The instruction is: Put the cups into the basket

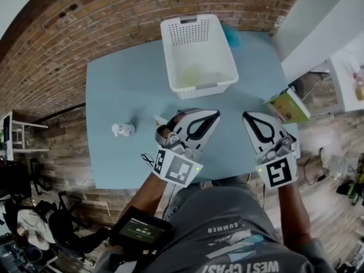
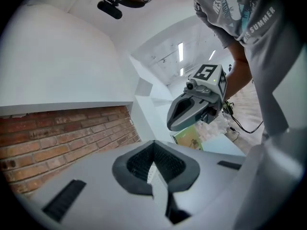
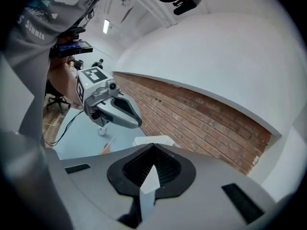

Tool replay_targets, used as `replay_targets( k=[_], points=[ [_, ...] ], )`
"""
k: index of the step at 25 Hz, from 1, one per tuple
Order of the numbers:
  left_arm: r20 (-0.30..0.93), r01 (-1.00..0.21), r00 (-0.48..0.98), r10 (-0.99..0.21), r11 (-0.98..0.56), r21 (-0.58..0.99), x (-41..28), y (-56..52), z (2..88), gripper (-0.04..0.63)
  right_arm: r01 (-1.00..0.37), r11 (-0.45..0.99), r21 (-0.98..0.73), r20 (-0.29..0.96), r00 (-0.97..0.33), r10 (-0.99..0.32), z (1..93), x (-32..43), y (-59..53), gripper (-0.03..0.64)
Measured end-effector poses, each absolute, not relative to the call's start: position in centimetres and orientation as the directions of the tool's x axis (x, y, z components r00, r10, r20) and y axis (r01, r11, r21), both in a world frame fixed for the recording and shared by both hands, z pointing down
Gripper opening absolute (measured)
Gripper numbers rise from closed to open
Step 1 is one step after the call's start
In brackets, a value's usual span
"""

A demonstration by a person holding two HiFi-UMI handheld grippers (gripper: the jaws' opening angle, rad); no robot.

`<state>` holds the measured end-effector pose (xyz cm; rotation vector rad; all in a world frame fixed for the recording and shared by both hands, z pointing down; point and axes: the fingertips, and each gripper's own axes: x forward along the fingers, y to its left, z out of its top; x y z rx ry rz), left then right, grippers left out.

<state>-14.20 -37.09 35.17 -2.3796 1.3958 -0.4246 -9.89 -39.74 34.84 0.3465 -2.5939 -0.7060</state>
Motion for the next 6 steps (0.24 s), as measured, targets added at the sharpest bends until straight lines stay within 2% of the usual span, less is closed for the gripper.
replay_targets(
  k=[6],
  points=[
    [0.093,-0.765,0.492,-0.866,-0.481,-0.429,-13.7,-35.4,35.0,-0.002,-0.213,0.873,0.439,0.392,-0.829,-0.399,36.8,-5.9,-37.4,0.012]
  ],
)
